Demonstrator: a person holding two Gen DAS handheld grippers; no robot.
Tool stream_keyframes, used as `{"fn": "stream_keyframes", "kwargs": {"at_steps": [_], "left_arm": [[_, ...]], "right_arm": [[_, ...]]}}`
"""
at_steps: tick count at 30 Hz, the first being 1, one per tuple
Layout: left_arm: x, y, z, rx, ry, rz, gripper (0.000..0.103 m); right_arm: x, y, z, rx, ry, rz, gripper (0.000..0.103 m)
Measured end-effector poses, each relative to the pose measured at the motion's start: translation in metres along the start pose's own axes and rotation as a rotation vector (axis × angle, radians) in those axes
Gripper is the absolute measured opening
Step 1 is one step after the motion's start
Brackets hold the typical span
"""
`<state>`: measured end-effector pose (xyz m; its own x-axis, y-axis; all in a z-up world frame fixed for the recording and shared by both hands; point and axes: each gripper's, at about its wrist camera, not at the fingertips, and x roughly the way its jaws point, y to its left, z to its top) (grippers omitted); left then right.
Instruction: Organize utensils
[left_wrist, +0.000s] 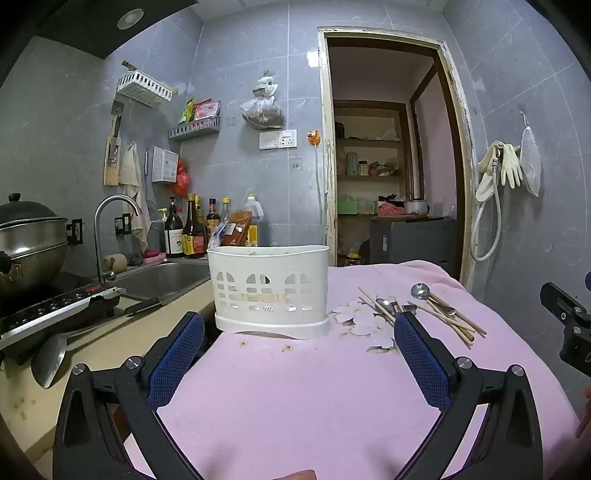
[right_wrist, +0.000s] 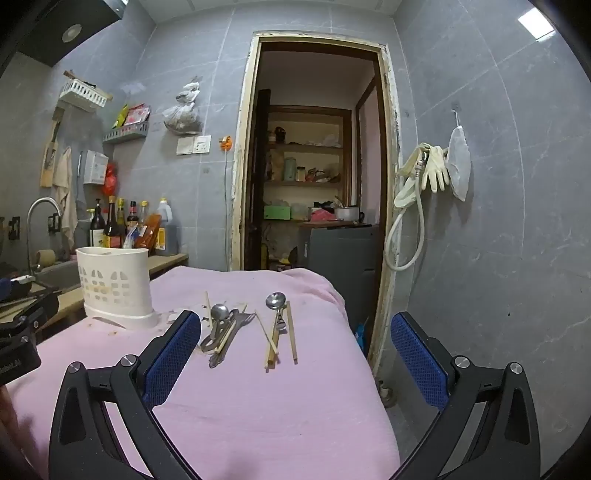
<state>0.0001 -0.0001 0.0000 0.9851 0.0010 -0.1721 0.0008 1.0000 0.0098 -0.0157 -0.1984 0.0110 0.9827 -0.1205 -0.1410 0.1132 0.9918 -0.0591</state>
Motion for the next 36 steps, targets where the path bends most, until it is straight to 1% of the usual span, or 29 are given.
{"fn": "stream_keyframes", "kwargs": {"at_steps": [9, 10, 16, 17, 36], "left_arm": [[0.0005, 0.0016, -0.0001, -0.007, 0.014, 0.000, 0.101], [0.0042, -0.0030, -0.0020, -0.004, 0.016, -0.005, 0.101], [-0.0016, -0.0031, -0.0029, -0.011, 0.019, -0.003, 0.101], [0.0051, 0.0018, -0.0015, -0.010, 0.030, -0.007, 0.101], [0.0053, 0.0035, -0.0021, -0.008, 0.031, -0.012, 0.101]], "right_arm": [[0.0010, 0.0037, -0.0001, -0.006, 0.004, 0.004, 0.103], [0.0003, 0.0037, 0.0008, -0.007, 0.004, 0.003, 0.103], [0.0001, 0.0036, -0.0026, -0.010, 0.012, 0.005, 0.103], [0.0017, 0.0030, -0.0029, -0.011, 0.016, 0.006, 0.103], [0.0025, 0.0052, -0.0010, -0.021, 0.030, 0.007, 0.103]]}}
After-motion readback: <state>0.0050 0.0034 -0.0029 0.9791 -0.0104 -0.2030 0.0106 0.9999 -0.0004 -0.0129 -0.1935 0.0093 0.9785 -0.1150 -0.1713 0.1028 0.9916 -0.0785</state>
